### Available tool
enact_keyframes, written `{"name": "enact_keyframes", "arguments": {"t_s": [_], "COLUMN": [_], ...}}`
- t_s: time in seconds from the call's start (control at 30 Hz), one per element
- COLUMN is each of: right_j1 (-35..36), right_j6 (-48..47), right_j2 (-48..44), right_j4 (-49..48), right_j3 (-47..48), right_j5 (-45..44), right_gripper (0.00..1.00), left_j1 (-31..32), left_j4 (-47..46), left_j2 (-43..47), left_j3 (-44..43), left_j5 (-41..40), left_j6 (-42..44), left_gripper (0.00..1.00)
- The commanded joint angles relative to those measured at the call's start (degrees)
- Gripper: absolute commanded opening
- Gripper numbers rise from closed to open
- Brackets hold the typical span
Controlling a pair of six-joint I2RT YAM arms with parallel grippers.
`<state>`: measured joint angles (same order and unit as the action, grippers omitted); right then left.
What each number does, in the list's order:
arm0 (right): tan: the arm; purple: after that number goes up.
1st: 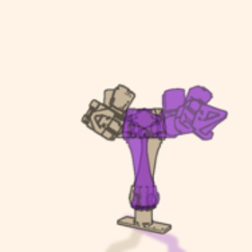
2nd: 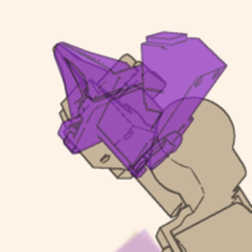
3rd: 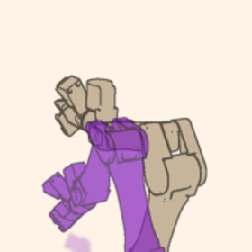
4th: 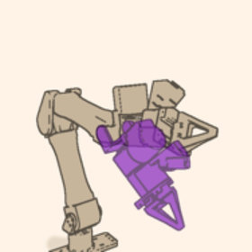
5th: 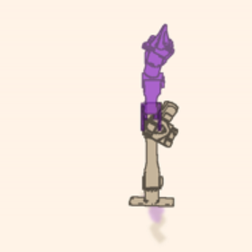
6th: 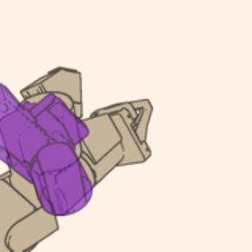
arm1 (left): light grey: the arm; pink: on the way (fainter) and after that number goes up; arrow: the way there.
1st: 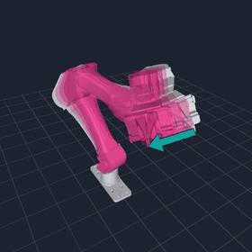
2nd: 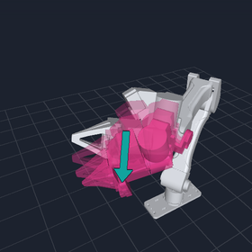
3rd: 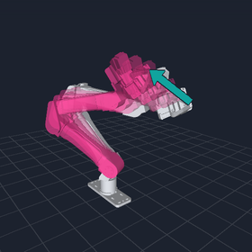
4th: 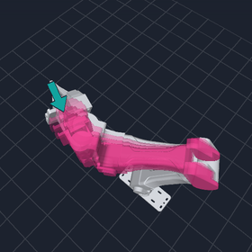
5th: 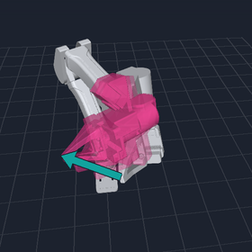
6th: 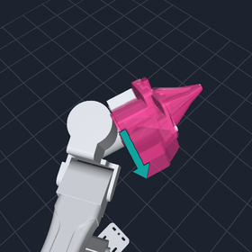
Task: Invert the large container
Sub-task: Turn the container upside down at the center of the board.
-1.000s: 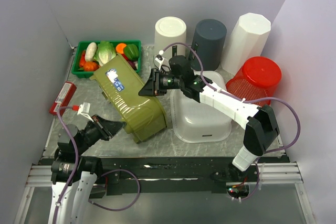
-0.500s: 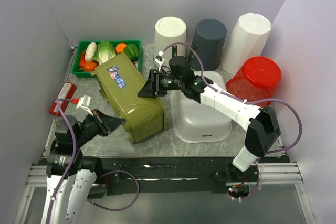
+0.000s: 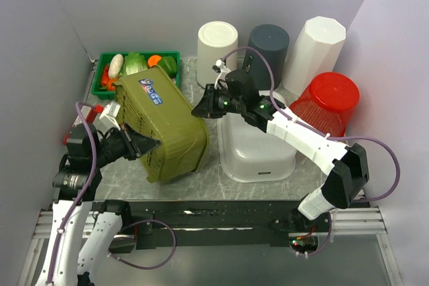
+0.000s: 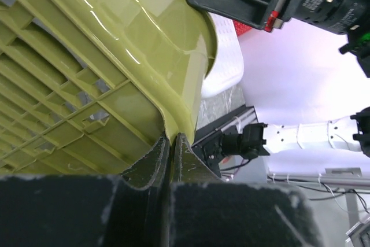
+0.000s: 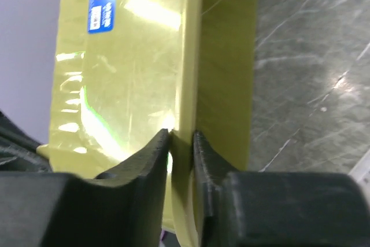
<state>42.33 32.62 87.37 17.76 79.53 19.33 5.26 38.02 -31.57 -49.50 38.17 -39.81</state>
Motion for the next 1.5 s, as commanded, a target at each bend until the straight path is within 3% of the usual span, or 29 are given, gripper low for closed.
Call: {"name": "enact_keyframes", "arguments": {"t_s": [0.0, 0.2, 0.57, 0.8, 1.2, 1.33, 1.4, 1.47], "right_j1": [1.5, 3.2, 4.2, 4.3, 4.3, 4.3, 4.3, 4.3], "right_j6": [-2.1, -1.1, 4.7, 6.9, 6.1, 6.1, 6.1, 5.8], "right_j2": [0.5, -1.1, -5.0, -5.7, -7.6, -7.4, -7.3, -7.3], "right_j4": [5.0, 3.8, -2.5, -4.7, -3.3, -3.2, -2.8, -2.6], "right_j3": [-4.8, -8.7, -19.0, -22.6, -23.1, -22.8, -22.6, -22.4], "right_j5": [1.2, -1.9, -2.5, -2.6, -3.9, -4.0, -4.0, -4.0], "right_gripper": [0.13, 0.05, 0.02, 0.02, 0.04, 0.06, 0.07, 0.08], "left_j1": [0.0, 0.0, 0.0, 0.2, 1.6, 1.9, 2.0, 2.1], "left_j4": [-4.9, -4.0, 0.2, -6.4, -15.1, -18.9, -17.7, -16.0], "left_j2": [-2.5, -5.0, -9.6, -8.9, -7.2, -6.3, -6.6, -7.1], "left_j3": [-4.0, -7.4, -5.9, 1.5, 10.4, 11.4, 10.8, 10.1], "left_j5": [5.1, 6.9, 13.1, 14.7, 10.7, 10.8, 10.7, 10.2], "left_j6": [4.6, 5.7, 13.4, 10.3, 2.9, -0.2, 0.9, 3.0], "left_gripper": [0.01, 0.01, 0.01, 0.01, 0.01, 0.08, 0.16, 0.17]}}
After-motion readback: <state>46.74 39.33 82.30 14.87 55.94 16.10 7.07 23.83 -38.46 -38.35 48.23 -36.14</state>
